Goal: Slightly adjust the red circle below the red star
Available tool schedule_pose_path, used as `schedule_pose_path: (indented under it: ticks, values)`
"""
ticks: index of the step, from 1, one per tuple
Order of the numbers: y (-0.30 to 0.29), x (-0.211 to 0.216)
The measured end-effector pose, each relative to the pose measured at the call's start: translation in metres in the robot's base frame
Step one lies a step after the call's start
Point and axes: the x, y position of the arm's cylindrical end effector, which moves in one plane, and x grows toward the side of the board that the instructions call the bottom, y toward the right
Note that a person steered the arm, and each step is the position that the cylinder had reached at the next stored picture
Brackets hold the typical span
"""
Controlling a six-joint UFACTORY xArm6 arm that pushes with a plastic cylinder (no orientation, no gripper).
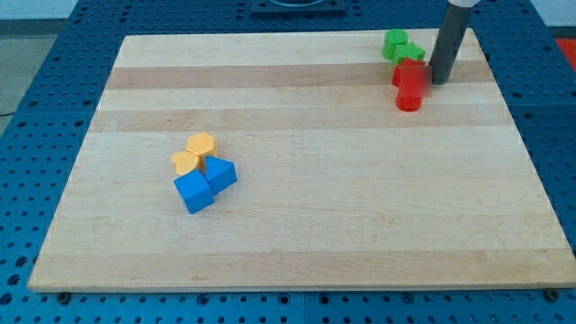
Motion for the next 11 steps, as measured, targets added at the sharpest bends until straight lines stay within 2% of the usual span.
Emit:
schedule_pose_path:
  ticks: [5,6,8,11]
  values:
    - [0.005,-0.001]
    - [0.031,0.016]
    - [0.063,0.112]
    - [0.026,0.119]
